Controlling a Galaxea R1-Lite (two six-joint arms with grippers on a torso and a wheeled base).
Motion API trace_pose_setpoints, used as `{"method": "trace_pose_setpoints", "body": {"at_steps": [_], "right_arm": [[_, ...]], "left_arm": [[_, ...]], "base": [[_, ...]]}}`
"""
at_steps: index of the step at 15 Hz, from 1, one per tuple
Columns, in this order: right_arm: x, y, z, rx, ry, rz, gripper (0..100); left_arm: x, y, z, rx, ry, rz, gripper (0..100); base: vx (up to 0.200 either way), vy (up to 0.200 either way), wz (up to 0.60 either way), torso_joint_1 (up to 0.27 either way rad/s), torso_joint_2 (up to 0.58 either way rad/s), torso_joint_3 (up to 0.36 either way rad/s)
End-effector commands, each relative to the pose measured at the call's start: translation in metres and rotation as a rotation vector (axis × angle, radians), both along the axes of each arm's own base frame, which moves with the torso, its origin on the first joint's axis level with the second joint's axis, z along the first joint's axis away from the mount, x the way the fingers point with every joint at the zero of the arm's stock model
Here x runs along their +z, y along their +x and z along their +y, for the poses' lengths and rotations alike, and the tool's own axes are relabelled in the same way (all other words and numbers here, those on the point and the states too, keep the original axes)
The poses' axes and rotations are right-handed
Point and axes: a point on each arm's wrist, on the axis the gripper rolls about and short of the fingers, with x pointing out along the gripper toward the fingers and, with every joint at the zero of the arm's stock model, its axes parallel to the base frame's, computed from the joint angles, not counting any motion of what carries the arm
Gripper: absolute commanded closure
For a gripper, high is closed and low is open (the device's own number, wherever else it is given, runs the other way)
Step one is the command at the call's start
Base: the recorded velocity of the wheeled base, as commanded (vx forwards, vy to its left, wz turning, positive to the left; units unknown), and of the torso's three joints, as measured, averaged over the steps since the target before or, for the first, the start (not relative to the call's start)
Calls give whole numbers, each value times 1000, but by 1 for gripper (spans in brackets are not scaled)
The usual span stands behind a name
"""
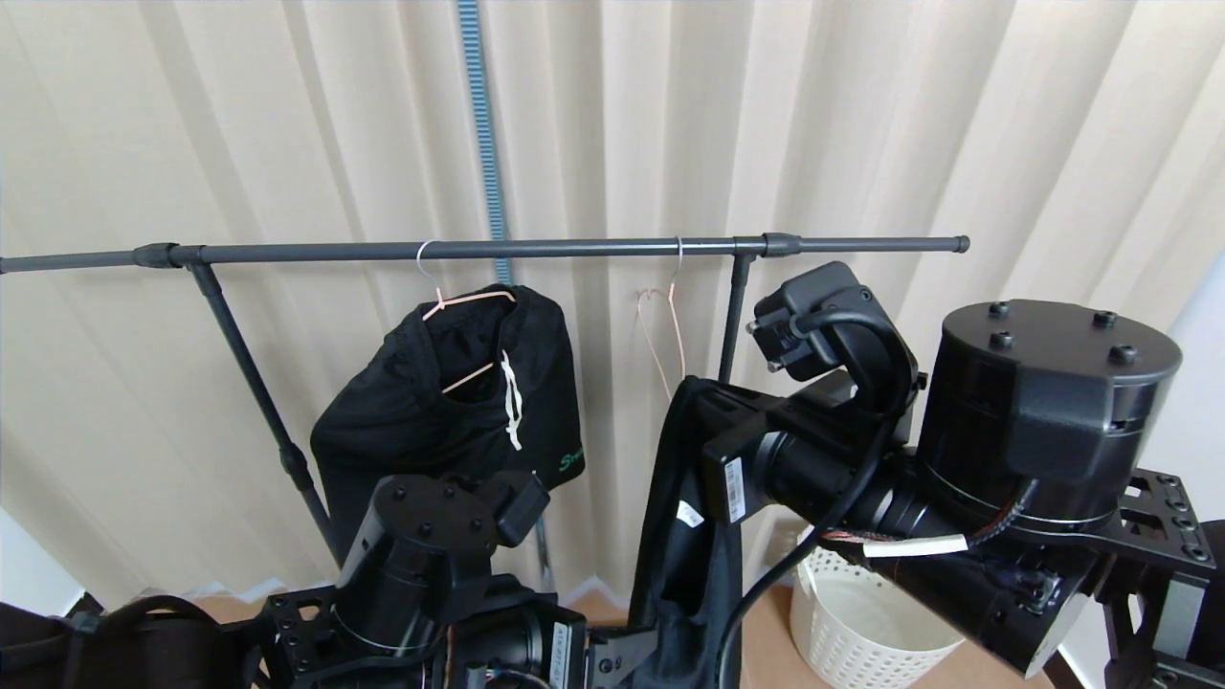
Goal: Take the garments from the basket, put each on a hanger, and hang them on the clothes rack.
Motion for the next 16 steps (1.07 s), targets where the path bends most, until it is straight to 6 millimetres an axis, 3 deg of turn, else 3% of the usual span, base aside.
{"method": "trace_pose_setpoints", "body": {"at_steps": [1,7,10,16], "right_arm": [[-1,-6,5,21,0,2,100],[-2,-15,17,-40,2,-9,100],[-4,-18,22,-45,15,-23,100],[0,-19,19,-57,22,-31,100]], "left_arm": [[-4,2,-2,28,20,-1,0],[-11,12,-19,187,27,-135,0],[-24,17,-29,285,84,-220,0],[-34,19,-27,331,178,-256,0]], "base": [[0,0,0,0,0,0],[0,0,0,0,0,0],[0,0,0,0,0,0],[0,0,0,0,0,0]]}}
